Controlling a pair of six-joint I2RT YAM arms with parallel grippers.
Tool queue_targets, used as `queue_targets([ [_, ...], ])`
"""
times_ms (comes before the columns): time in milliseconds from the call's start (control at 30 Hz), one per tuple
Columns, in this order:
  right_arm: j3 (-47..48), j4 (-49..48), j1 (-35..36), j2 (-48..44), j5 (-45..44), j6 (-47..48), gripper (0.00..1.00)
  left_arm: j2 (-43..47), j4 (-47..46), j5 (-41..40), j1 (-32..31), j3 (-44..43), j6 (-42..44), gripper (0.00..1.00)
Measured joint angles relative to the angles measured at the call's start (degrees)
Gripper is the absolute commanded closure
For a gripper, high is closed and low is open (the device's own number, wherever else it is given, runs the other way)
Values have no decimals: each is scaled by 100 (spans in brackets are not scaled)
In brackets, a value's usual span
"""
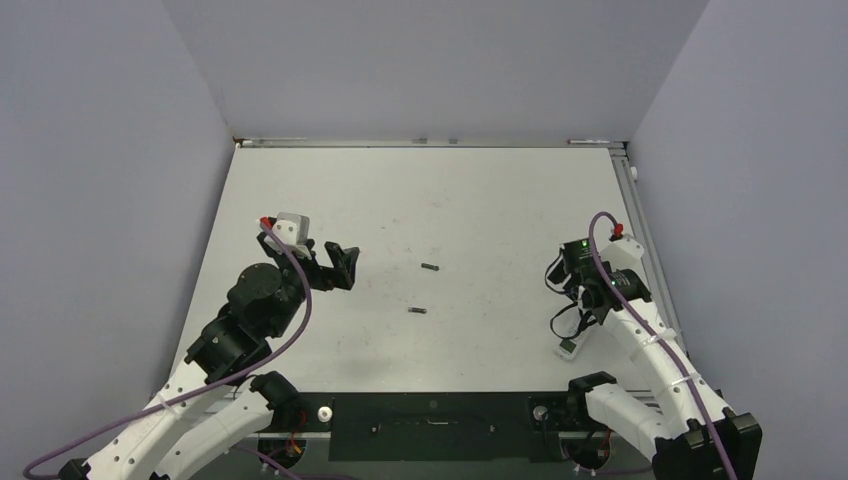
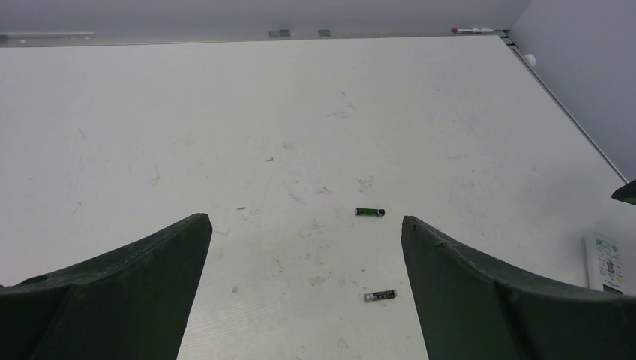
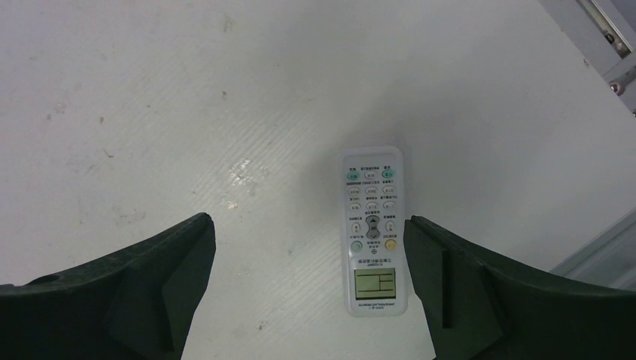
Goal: Load the batteries into the remote control
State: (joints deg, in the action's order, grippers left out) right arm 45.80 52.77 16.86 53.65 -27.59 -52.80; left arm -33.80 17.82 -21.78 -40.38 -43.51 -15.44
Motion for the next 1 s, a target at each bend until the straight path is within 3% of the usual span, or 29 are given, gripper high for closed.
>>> queue_targets([
  [167,-269,24,-348,44,195,-140,4,37,0,66,0,0,-46,4],
  [767,-1207,-404,-544,911,413,-914,4,81,0,278,0,0,-96,4],
  [1000,-1460,-820,-643,1027,566,-922,9,81,0,321,0,0,-111,4],
])
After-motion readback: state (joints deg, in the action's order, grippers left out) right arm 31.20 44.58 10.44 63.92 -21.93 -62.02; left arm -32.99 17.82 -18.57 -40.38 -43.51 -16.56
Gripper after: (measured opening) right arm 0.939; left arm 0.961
